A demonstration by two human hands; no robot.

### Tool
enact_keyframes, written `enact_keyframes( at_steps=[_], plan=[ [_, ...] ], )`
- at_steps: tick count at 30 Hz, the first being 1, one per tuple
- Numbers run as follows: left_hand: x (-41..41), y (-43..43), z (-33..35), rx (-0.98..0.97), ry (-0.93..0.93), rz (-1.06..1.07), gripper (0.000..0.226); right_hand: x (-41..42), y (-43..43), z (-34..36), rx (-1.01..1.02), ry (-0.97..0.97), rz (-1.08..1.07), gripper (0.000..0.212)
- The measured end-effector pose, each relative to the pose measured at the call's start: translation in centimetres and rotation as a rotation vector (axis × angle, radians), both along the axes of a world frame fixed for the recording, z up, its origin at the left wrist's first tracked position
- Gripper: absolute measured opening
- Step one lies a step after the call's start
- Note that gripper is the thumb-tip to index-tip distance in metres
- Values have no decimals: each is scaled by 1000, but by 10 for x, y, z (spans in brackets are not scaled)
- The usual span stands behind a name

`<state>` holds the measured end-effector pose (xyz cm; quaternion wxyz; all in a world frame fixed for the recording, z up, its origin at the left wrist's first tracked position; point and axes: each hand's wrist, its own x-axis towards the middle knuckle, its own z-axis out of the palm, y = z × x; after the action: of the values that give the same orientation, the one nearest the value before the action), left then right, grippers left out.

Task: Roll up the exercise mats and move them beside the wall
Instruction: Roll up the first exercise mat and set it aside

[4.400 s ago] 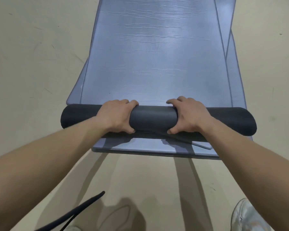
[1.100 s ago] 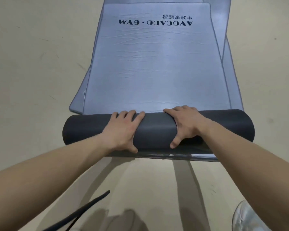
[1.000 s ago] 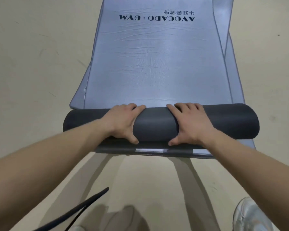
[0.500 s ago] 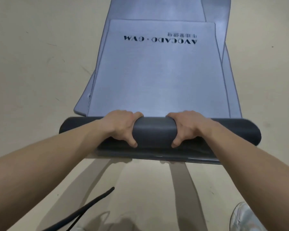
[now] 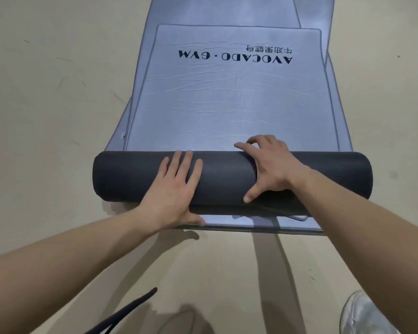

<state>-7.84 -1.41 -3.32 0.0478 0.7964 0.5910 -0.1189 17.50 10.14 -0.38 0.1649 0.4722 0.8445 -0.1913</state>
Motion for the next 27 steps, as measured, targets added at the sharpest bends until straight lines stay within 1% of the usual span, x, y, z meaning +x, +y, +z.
enact_keyframes(
  at_steps=[1, 2, 3, 4, 6, 8, 10, 11, 13, 15, 17, 18, 19, 21, 23, 24, 25, 26, 27],
  plan=[
    [-2, 0, -11, -26, 60, -23, 136, 6, -8, -3, 60, 34, -31, 131],
    [-5, 6, -16, -4, 70, -47, 143, 13, -21, -8, 147, 51, -62, 128],
    [-9, 14, -16, 37, 56, -67, 145, 20, -35, -15, 245, 39, -69, 130],
    [-12, 22, -15, 55, 44, -84, 144, 26, -48, -23, 325, 0, -50, 137],
    [-17, 37, -10, 39, 34, -94, 139, 30, -61, -39, 398, -79, -19, 147],
    [-17, 52, 0, -10, 1, -82, 136, 26, -53, -45, 453, -71, -23, 140],
    [-17, 65, 12, -54, -47, -64, 133, 23, -36, -31, 448, -63, -5, 129],
    [-15, 67, 18, -72, -65, -63, 130, 23, -27, -19, 408, -85, 6, 125],
    [-9, 59, 27, -55, -65, -33, 124, 20, -14, 5, 256, -134, 24, 118],
    [-1, 37, 27, -10, -22, -8, 121, 18, -11, 21, 59, -132, 14, 110],
    [3, 22, 25, -44, 7, -15, 117, 17, -18, 29, -118, -112, -11, 106],
    [3, 21, 26, -83, 10, -24, 114, 18, -25, 28, -141, -102, -22, 108],
    [3, 26, 30, -128, 6, -30, 110, 20, -33, 24, -97, -92, -31, 114],
    [1, 48, 42, -228, -26, -10, 109, 25, -53, 11, 153, -98, -42, 125],
    [-2, 75, 53, -371, -82, 34, 112, 26, -70, -1, 350, -103, -63, 129],
    [-2, 83, 53, -413, -86, 47, 115, 25, -72, -3, 390, -90, -72, 129],
    [-1, 85, 51, -402, -79, 52, 119, 24, -66, -2, 389, -88, -75, 127],
    [-1, 84, 47, -332, -65, 60, 123, 23, -55, 2, 360, -93, -68, 125],
    [1, 77, 41, -212, -39, 59, 127, 22, -39, 8, 312, -91, -55, 125]
  ],
)
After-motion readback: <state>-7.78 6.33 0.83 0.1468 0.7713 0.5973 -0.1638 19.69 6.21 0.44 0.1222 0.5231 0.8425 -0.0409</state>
